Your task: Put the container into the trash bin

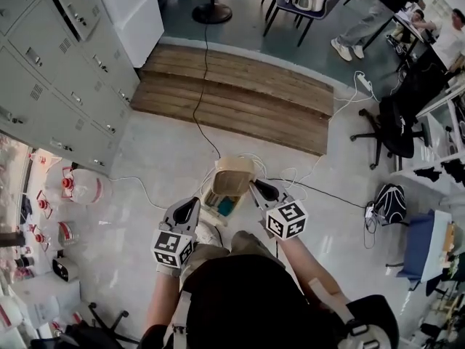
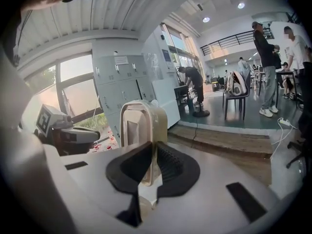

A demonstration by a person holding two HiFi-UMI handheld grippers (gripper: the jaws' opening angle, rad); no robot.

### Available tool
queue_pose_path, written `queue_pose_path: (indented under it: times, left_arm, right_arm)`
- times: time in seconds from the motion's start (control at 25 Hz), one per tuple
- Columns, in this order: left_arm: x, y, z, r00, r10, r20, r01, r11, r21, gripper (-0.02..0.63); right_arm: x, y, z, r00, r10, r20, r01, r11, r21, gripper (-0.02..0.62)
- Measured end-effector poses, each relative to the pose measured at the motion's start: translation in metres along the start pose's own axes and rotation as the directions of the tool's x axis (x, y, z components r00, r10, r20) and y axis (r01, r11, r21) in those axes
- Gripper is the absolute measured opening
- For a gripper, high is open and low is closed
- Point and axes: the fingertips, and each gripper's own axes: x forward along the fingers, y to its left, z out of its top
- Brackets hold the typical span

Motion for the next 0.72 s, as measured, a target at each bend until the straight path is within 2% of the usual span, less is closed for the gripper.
queue_pose_path:
  times: [0.4,0.72]
  left_arm:
    - [-0.008,0.072,-0.027,0.998,-0.026,-0.056,0.024,0.998,-0.052,0.008]
    - [-0.009,0.113,-0.063,0.992,-0.044,-0.122,0.029,0.993,-0.116,0.008]
  right_arm:
    - [0.064,0.015,-0.032,0.994,-0.063,-0.091,0.064,0.998,0.014,0.044]
    - [0.102,0.013,-0.085,0.974,-0.115,-0.196,0.124,0.992,0.034,0.044]
